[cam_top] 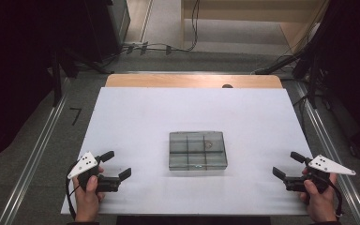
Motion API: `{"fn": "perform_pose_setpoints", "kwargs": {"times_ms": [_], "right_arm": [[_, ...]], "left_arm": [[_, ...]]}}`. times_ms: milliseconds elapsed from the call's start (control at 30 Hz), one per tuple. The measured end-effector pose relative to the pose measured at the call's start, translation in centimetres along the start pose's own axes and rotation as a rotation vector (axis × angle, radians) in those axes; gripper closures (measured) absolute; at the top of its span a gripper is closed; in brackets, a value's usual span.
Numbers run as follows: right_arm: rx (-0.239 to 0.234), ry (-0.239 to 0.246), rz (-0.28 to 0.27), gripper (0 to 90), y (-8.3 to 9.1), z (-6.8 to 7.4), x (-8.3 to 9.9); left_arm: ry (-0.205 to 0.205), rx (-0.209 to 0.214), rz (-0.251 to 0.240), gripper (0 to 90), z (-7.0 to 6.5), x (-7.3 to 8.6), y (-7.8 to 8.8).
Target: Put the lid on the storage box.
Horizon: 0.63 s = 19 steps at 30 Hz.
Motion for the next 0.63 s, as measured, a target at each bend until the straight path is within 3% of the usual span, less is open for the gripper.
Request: {"fn": "perform_pose_setpoints", "kwargs": {"times_ms": [100,233,633], "right_arm": [[0.000,-0.015,-0.011,0.0,-0.21,-0.24,0.22],[0.017,-0.091,-0.060,0.0,0.16,-0.93,-0.18],[0.045,-0.066,-0.041,0.0,-0.12,-0.84,0.16]], "left_arm": [[-0.006,0.002,0.013,0.0,-0.08,0.21,-0.28],[-0.004,-0.009,0.015,0.0,-0.10,0.34,-0.50],[-0.006,-0.013,0.017,0.0,-0.11,0.47,-0.68]]}}
Point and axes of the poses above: each handheld gripper's, and its own axes: y roughly backward along the jaws, x roughly out of its underside, z roughly to its left, the point moved 10 cm from there along -y, roughly forward along the jaws, and after that the axes turned 15 degrees about -y, right-handed, at the moved point
